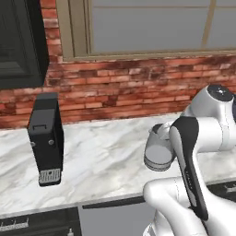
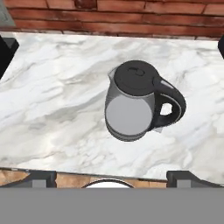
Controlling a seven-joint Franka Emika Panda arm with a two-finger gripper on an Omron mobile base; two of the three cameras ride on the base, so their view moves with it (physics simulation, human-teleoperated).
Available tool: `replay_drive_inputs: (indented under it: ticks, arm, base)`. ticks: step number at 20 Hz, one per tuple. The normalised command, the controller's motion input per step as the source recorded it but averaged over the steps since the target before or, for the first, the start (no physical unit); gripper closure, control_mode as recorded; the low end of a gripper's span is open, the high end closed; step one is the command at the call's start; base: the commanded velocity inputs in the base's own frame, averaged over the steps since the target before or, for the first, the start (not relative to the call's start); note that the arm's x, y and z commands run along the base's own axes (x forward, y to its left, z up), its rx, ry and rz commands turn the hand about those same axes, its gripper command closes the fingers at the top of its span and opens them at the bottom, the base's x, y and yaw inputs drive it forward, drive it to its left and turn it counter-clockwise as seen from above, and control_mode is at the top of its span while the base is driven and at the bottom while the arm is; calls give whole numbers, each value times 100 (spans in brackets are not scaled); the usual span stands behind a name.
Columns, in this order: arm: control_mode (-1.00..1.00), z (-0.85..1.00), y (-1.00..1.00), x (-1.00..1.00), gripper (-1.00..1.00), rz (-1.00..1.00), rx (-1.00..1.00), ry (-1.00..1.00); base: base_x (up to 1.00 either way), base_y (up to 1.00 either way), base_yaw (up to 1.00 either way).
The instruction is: Navigate to the electric kettle.
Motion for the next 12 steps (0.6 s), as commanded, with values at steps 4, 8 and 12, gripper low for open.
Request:
replay_drive_inputs:
  ticks: [4, 8, 12]
  arm:
    - [100, 0, 0, 0, -100, 0, 0, 0]
    - [100, 0, 0, 0, -100, 0, 0, 0]
    - [100, 0, 0, 0, -100, 0, 0, 0]
  base:
    - [16, -90, 2]
    - [83, -8, -8]
    - [97, 80, -12]
